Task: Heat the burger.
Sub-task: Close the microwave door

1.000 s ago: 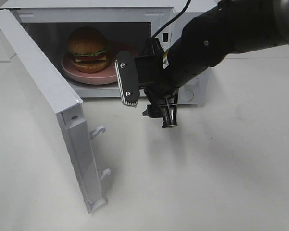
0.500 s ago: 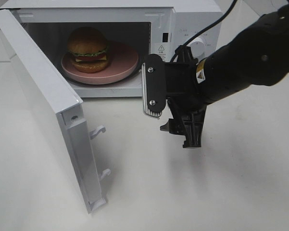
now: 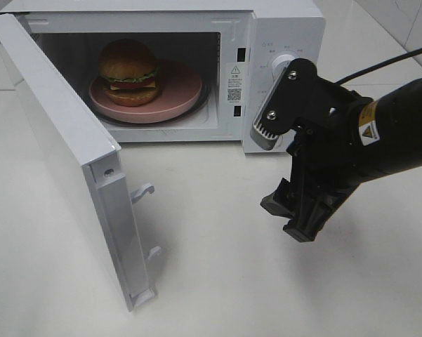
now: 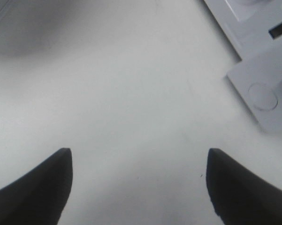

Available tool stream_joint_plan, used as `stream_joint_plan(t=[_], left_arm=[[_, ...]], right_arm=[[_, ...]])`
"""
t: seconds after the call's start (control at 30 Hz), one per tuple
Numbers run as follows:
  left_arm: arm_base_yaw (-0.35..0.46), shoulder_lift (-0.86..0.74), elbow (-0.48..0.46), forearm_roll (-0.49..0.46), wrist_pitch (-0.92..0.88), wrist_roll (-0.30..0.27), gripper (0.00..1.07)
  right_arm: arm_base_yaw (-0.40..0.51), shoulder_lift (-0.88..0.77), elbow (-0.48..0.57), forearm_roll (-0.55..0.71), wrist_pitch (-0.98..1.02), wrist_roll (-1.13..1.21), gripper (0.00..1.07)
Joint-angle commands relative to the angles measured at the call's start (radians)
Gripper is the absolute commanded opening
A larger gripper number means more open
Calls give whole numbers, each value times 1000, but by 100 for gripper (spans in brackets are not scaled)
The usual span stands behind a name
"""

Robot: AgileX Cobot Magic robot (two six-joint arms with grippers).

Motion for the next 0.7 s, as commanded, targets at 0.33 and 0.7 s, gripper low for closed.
stream_joint_plan(t=[0.33,0.7], left_arm=[[0,-15,0,-2,4,0,100],[0,-15,0,-2,4,0,100]], right_arm=[[2,-193,15,0,354,375,76],[2,-462,15,-1,725,424,75]])
